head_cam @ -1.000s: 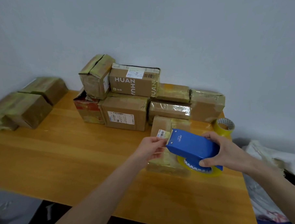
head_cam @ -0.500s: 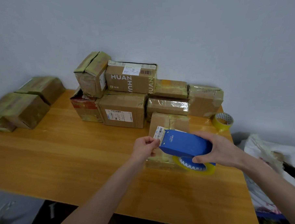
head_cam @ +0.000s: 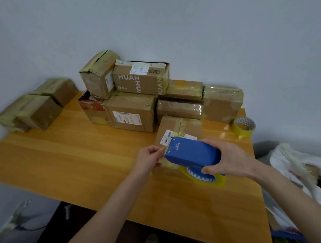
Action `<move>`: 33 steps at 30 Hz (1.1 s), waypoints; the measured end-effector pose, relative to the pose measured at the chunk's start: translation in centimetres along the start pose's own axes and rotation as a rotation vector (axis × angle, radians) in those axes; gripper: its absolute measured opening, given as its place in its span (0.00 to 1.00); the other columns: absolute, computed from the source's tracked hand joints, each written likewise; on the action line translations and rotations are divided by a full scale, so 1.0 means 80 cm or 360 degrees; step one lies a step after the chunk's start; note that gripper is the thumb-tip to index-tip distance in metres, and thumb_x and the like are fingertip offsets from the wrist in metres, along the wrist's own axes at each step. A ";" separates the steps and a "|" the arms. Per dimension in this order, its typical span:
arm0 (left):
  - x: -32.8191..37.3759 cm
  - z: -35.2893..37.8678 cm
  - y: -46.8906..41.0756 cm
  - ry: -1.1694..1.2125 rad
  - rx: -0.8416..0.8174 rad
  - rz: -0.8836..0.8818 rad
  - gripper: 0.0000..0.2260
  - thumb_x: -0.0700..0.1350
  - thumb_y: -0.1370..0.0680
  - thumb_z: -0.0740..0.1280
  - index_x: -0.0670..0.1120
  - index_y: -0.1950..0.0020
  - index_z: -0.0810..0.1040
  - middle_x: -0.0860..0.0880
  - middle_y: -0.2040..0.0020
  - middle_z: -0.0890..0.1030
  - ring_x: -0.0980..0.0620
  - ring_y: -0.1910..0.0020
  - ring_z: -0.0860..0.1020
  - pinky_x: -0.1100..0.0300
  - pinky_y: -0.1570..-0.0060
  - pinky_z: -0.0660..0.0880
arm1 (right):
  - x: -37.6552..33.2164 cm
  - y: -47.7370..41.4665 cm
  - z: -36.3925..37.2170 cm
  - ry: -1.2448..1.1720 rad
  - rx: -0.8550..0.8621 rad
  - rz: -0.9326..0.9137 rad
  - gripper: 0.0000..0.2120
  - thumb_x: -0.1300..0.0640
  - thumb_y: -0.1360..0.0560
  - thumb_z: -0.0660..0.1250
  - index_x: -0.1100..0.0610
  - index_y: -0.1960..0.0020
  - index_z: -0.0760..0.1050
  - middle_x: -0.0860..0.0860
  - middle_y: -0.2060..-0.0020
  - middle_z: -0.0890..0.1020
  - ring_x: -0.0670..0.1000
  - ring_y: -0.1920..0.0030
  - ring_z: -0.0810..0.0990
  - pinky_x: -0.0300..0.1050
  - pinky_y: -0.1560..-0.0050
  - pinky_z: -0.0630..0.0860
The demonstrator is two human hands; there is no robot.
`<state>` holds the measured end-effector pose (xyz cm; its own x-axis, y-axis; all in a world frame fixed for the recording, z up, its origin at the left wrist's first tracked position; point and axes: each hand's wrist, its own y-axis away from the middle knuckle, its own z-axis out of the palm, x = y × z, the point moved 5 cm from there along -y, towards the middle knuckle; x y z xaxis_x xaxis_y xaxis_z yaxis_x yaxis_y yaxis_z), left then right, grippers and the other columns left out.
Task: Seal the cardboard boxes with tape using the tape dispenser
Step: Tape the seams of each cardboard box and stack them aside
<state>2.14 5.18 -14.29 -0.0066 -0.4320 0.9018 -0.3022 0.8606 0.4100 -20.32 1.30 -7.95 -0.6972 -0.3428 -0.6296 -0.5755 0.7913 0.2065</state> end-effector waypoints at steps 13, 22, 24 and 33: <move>-0.043 -0.064 0.001 0.0035 0.0407 -0.0051 0.08 0.42 0.22 0.68 0.43 0.61 0.76 0.48 0.64 0.77 0.57 0.67 0.72 0.62 0.65 0.75 | 0.074 0.063 -0.023 0.0120 -0.0100 0.0118 0.28 0.48 0.34 0.77 0.31 0.42 0.65 0.36 0.51 0.77 0.42 0.53 0.80 0.45 0.53 0.80; -0.069 -0.066 -0.022 -0.0218 0.0411 -0.0008 0.09 0.44 0.21 0.67 0.45 0.61 0.76 0.49 0.62 0.80 0.53 0.61 0.77 0.60 0.65 0.74 | 0.104 0.066 0.000 0.0511 -0.0185 0.0355 0.39 0.43 0.33 0.73 0.36 0.28 0.57 0.39 0.50 0.77 0.40 0.60 0.75 0.39 0.58 0.77; -0.074 -0.065 -0.029 -0.0247 0.0413 -0.0022 0.08 0.44 0.21 0.67 0.45 0.60 0.76 0.49 0.63 0.80 0.53 0.61 0.77 0.61 0.66 0.74 | 0.110 0.067 0.004 0.0504 -0.0199 0.0397 0.40 0.43 0.32 0.73 0.37 0.27 0.56 0.39 0.50 0.77 0.41 0.60 0.76 0.38 0.59 0.76; -0.093 -0.055 -0.050 -0.0331 0.0320 -0.0070 0.07 0.43 0.21 0.67 0.44 0.59 0.76 0.50 0.63 0.79 0.54 0.62 0.75 0.60 0.67 0.73 | 0.126 0.058 0.015 0.0484 -0.0247 0.0529 0.38 0.44 0.32 0.73 0.37 0.27 0.58 0.40 0.48 0.76 0.45 0.53 0.77 0.41 0.56 0.77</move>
<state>7.56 6.11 -22.04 -0.1785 -0.5314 0.8281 -0.4893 0.7781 0.3939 -29.51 2.11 -14.25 -0.9345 -0.2349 -0.2676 -0.3411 0.8061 0.4835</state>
